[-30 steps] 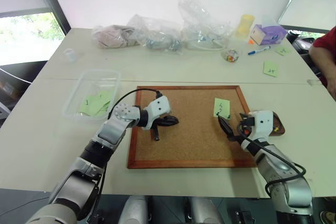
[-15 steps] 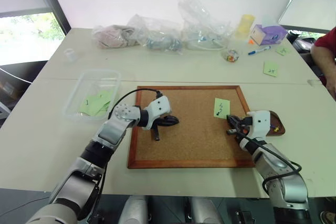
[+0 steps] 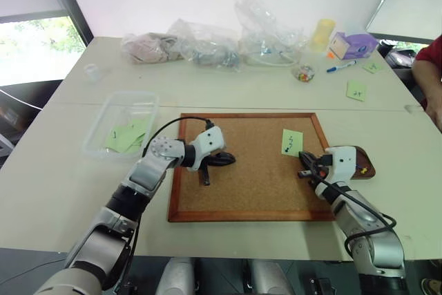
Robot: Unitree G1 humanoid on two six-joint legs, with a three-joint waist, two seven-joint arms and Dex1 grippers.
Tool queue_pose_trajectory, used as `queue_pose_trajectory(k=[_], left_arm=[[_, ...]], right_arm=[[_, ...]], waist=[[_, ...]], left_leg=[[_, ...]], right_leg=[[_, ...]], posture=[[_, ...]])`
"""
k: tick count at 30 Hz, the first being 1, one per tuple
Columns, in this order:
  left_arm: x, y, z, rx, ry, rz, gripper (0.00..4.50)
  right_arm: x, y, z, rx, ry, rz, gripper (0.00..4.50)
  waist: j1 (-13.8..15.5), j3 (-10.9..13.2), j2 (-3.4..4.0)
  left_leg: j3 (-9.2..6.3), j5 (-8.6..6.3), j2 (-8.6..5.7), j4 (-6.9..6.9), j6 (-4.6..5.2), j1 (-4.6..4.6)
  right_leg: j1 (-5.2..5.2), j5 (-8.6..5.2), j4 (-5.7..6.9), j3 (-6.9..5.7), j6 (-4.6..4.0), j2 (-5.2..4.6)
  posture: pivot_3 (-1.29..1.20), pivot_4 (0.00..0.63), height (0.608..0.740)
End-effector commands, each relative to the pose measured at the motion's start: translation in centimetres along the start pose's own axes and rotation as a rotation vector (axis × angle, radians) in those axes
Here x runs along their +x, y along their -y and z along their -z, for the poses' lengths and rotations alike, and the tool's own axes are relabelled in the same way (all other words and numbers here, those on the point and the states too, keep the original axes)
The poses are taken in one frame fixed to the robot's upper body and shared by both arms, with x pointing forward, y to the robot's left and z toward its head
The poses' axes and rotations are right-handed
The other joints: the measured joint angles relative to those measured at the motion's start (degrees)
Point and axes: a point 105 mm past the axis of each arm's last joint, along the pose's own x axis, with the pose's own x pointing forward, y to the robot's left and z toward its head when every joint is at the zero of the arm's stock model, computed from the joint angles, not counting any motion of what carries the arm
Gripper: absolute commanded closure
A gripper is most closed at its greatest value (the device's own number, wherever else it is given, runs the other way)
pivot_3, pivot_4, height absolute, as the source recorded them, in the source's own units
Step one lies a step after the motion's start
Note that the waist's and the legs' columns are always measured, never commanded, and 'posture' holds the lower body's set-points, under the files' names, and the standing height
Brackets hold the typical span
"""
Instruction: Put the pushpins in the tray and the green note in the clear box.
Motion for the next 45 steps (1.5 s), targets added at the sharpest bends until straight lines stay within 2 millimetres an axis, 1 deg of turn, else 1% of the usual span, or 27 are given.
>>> queue_pose_trajectory(k=[1, 4, 12, 15, 18, 22, 26, 30, 33, 34, 36, 42, 43, 45], left_arm=[[0.6, 0.6, 0.2, 0.004, -0.015, 0.032, 4.5], [0.7, 0.7, 0.3, 0.003, -0.016, 0.037, 4.5], [0.8, 0.9, 0.3, 0.006, -0.021, 0.048, 4.5], [0.8, 0.9, 0.4, 0.007, -0.021, 0.049, 4.5], [0.8, 0.9, 0.4, 0.006, -0.02, 0.048, 4.5], [0.8, 0.9, 0.3, 0.005, -0.019, 0.051, 4.5], [0.9, 0.9, 0.3, 0.005, -0.018, 0.052, 4.5], [0.9, 0.9, 0.3, 0.005, -0.018, 0.051, 4.5], [0.9, 0.8, 0.3, 0.004, -0.019, 0.049, 4.5], [0.9, 0.8, 0.3, 0.004, -0.019, 0.047, 4.5], [0.8, 0.8, 0.3, 0.004, -0.02, 0.045, 4.5], [0.7, 0.7, 0.4, 0.002, -0.022, 0.04, 4.5], [0.7, 0.7, 0.4, 0.001, -0.022, 0.039, 4.5], [0.7, 0.7, 0.3, 0.001, -0.021, 0.038, 4.5]], right_arm=[[-0.4, 0.2, -2.6, -0.018, 0.125, 0.009, 4.27], [-0.6, 0.2, -3.5, -0.022, 0.171, 0.012, 4.27], [-1.2, 0.6, -4.0, -0.021, 0.197, 0.031, 4.27], [-1.9, 2.1, -5.1, 0.037, 0.251, 0.115, 4.27], [-2.8, 4.6, -5.3, 0.005, 0.253, 0.238, 4.27], [-3.5, 7.1, -4.4, -0.031, 0.2, 0.347, 4.27], [-3.8, 8.6, -3.1, -0.043, 0.12, 0.4, 4.27], [-3.6, 9.4, -2.0, -0.033, 0.069, 0.415, 4.27], [-3.5, 9.7, -1.7, -0.017, 0.056, 0.417, 4.27], [-3.5, 9.7, -1.7, -0.012, 0.054, 0.417, 4.03], [-3.5, 9.9, -1.6, -0.009, 0.05, 0.422, 3.37], [-3.6, 10.2, -1.7, -0.005, 0.059, 0.441, 0.3], [-3.7, 10.3, -1.7, 0.0, 0.066, 0.444, 0.04], [-3.8, 10.3, -1.9, 0.006, 0.075, 0.446, 0.04]], waist=[[-0.01, 0.0, 0.0], [0.05, 0.0, 0.0], [0.04, 0.0, 0.0], [0.05, 0.0, 0.0], [0.06, 0.0, 0.0], [0.02, 0.0, 0.01], [0.02, -0.01, 0.01], [0.03, -0.01, 0.01], [0.03, -0.01, 0.02], [0.02, -0.02, 0.02], [0.03, -0.02, 0.02], [0.04, -0.02, 0.03], [0.04, -0.02, 0.03], [0.03, -0.02, 0.03]], left_leg=[[0.0, 0.0, 0.0, 0.0, 0.0, 0.0], [0.0, 0.0, 0.0, 0.0, 0.0, 0.0], [0.0, 0.0, 0.0, 0.01, 0.0, 0.0], [0.0, 0.0, -0.01, 0.01, 0.0, 0.0], [-0.01, 0.0, 0.0, 0.01, 0.0, 0.0], [0.0, 0.0, 0.0, 0.01, 0.0, 0.01], [0.01, 0.0, -0.01, 0.01, 0.0, 0.01], [0.01, 0.0, -0.01, 0.01, 0.0, 0.01], [0.01, 0.0, -0.01, 0.01, 0.0, 0.01], [0.01, 0.0, -0.01, 0.01, 0.0, 0.01], [0.01, 0.0, -0.01, 0.01, 0.0, 0.01], [0.0, 0.0, -0.01, 0.01, 0.0, 0.01], [0.01, 0.0, -0.01, 0.01, 0.0, 0.01], [0.0, 0.0, -0.01, 0.01, 0.0, 0.01]], right_leg=[[0.0, 0.0, 0.0, 0.0, 0.0, 0.0], [0.0, 0.0, 0.0, 0.0, 0.0, 0.0], [0.0, 0.0, 0.0, 0.0, 0.0, 0.0], [0.0, 0.0, 0.0, 0.0, 0.0, -0.01], [0.01, 0.0, 0.01, 0.0, 0.0, -0.01], [0.01, 0.0, 0.01, 0.0, 0.0, 0.0], [0.01, 0.0, 0.0, 0.01, 0.0, -0.01], [0.01, 0.0, 0.0, 0.01, 0.0, -0.01], [0.01, 0.0, 0.0, 0.01, 0.0, -0.01], [0.01, 0.0, 0.0, 0.01, 0.0, -0.01], [0.01, 0.0, 0.0, 0.01, 0.0, -0.01], [0.02, 0.0, 0.0, 0.01, 0.0, -0.01], [0.02, 0.0, 0.0, 0.01, 0.0, -0.01], [0.02, 0.0, 0.0, 0.01, 0.0, -0.01]], posture=[[0.0, 0.15, 0.737], [0.0, 0.15, 0.737], [0.0, 0.15, 0.737], [0.0, 0.15, 0.737], [0.0, 0.15, 0.737], [0.0, 0.15, 0.737], [0.0, 0.15, 0.737], [0.0, 0.15, 0.737], [0.0, 0.15, 0.737], [0.0, 0.15, 0.737], [0.0, 0.15, 0.737], [0.0, 0.15, 0.737], [0.0, 0.15, 0.737], [0.0, 0.15, 0.737]])
